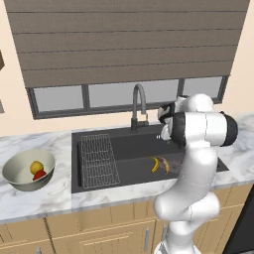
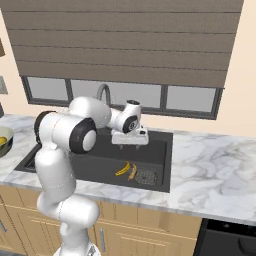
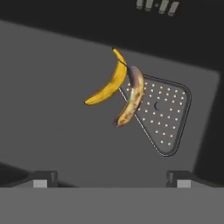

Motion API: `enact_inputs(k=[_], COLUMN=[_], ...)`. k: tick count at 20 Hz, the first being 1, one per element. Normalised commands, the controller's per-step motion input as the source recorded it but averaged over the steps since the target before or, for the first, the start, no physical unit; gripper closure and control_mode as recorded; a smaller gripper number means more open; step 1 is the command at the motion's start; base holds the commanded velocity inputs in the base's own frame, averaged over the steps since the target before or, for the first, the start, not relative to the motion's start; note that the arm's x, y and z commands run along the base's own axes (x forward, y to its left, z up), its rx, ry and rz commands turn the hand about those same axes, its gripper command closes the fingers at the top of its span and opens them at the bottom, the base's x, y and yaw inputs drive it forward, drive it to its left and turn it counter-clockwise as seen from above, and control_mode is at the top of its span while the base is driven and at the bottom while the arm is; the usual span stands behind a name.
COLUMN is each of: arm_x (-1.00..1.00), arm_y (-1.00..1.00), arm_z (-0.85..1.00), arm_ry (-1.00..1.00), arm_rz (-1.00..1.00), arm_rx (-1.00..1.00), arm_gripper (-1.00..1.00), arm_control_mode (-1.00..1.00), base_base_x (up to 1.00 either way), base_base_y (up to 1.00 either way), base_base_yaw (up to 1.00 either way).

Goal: There is a mixed pile of frozen fruits and vegetables on the counter. Locate all the frozen vegetables and place the items in a bowl on the counter. Take all the frozen fruits and defrost them in a running sink.

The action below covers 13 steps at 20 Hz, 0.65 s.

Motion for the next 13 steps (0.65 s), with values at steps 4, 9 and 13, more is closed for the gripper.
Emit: enact_inputs(k=[4,9,13], arm_x=[-0.51,-0.55,-0.54], arm_y=[0.12,0.16,0.13], arm_z=[0.89,0.82,0.87], arm_ry=[-0.22,-0.27,-0.27], arm_rz=[0.00,0.00,0.00], arm_rx=[0.00,0.00,0.00], arm_gripper=[-1.00,-1.00,-1.00], arm_control_mode=[-1.00,-1.00,-1.00], base_base_x=[0.00,0.00,0.00], base_base_y=[0.00,0.00,0.00], base_base_yaw=[0.00,0.00,0.00])
